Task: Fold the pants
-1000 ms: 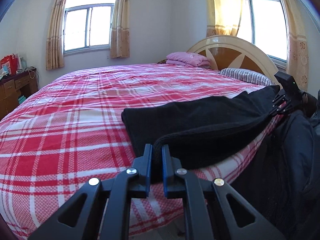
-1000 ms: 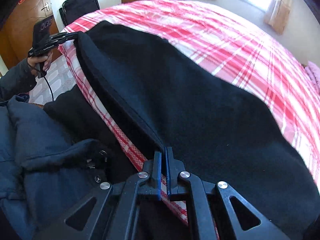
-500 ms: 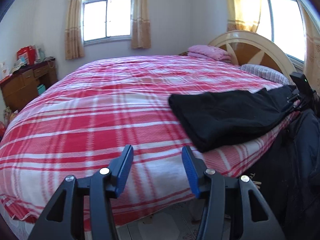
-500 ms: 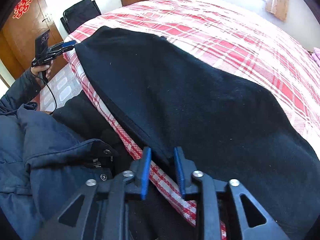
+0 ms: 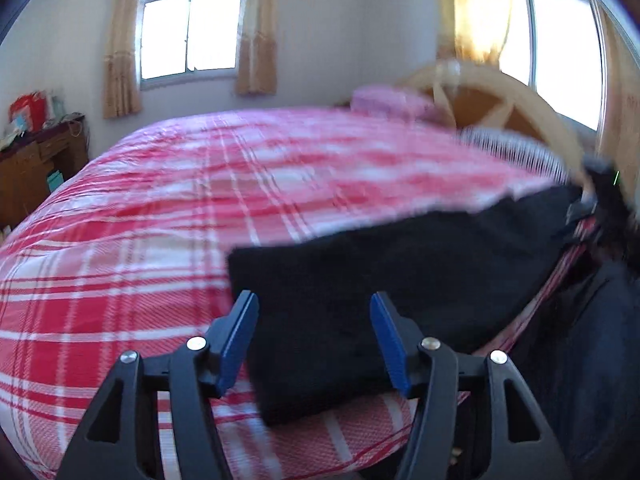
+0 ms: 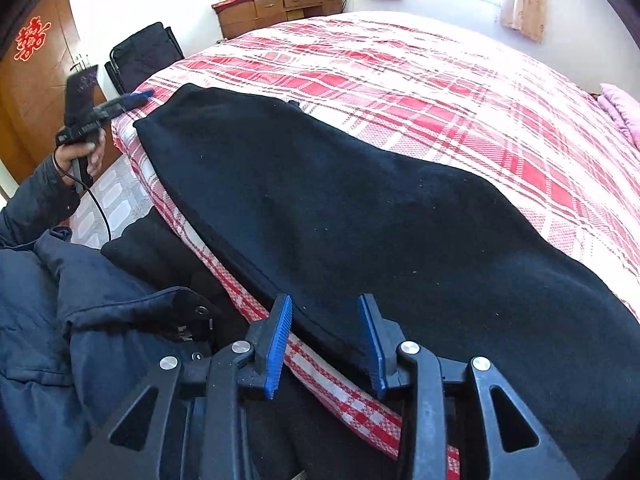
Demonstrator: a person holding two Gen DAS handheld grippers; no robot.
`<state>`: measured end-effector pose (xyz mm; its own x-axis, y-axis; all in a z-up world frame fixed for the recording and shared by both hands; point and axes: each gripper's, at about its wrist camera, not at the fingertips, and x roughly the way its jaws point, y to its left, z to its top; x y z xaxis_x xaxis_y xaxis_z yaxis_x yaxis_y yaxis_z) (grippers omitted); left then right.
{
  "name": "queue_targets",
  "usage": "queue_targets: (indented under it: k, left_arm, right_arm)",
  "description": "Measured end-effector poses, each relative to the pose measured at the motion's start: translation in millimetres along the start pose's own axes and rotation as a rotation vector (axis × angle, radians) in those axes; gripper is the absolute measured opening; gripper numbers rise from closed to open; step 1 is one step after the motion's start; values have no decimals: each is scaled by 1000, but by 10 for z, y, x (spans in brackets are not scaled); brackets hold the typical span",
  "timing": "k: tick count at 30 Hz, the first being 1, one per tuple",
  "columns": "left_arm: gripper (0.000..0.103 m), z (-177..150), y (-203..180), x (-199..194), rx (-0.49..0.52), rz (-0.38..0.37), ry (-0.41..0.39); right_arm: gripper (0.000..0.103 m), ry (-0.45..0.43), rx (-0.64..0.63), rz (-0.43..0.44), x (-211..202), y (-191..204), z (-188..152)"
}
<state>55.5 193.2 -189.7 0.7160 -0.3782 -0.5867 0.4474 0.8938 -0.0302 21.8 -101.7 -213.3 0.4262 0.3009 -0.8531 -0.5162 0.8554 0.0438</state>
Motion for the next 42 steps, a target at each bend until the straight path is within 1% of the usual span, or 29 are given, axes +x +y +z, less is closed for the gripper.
queue_targets:
  k: [1,2,3,5,6,8,10,11,13,15,18,20,21,23,24,25,27,29,32,35,37,39,42]
  left_arm:
    - [61,-47,-93,101,47,31,52]
    - [61,-95,-197,145,118,80,66]
    - [63,-115,-282,128,174,109,60]
    - [64,-69,-322,99,183,89,81]
    - [64,-24,-336,62,178,78,77]
    - [64,111,-407,-37,178,60,40]
    - [65,275,-524,-135,183,20,-5]
    - [67,365,-599,-168,184,-10,-23]
    - [74,560,-778,-151,197,-82,-49]
    - [75,730,-998,-51,225,-159,-59]
    - [75,982,-1345,210,282,-278,-52]
    - [75,1137,-1602,427,314,-368,-29]
    - [75,1207,-1708,546,324,-408,-13]
    - [75,1319,-2139,779,357,-491,34]
    - [75,1335,-2293,843,371,-515,50]
    - [75,1361,-2535,955,396,-551,72]
    - [75,1370,-2859,1040,432,-602,95]
    - [75,1364,-3206,1156,465,-639,117]
    - [75,1345,-3538,1225,481,-680,139]
    - [75,1288,-3791,1295,507,-699,165]
    - [74,1268,-3859,1333,523,-684,184]
    - [74,1257,-3888,1387,534,-646,190]
    - [68,1268,-3838,1435,508,-653,206]
  right_arm:
    - [37,-4,4,-6,-27,-18,-22]
    - [37,-10,8,-13,-60,-45,-49]
    - [37,-17,17,-25,-98,-83,-79]
    - [37,-26,49,-46,-171,-182,-138]
    - [37,-34,76,-59,-223,-268,-179]
    - [37,-57,132,-75,-322,-428,-244]
    - [37,-81,193,-109,-435,-579,-300]
    - [37,-94,219,-129,-496,-647,-324]
    - [37,-128,274,-173,-660,-799,-395]
    - [37,-164,327,-223,-848,-943,-496]
    - [37,-218,429,-296,-1177,-1208,-697]
    - [37,-253,514,-347,-1399,-1403,-849]
    - [37,-274,578,-371,-1519,-1527,-940]
    - [37,-311,687,-393,-1701,-1709,-1115]
    - [37,-333,755,-402,-1789,-1831,-1233]
    - [37,-351,809,-408,-1852,-1917,-1333]
    - [37,-380,895,-419,-1937,-2057,-1505]
    - [37,-395,945,-415,-1983,-2150,-1630]
    - [37,-407,971,-419,-2005,-2237,-1725]
    - [37,-421,996,-400,-1988,-2290,-1802]
    - [37,-430,1010,-393,-1991,-2318,-1850]
    - [37,-438,1012,-392,-1988,-2313,-1864]
    - [37,-444,1009,-382,-1964,-2291,-1845]
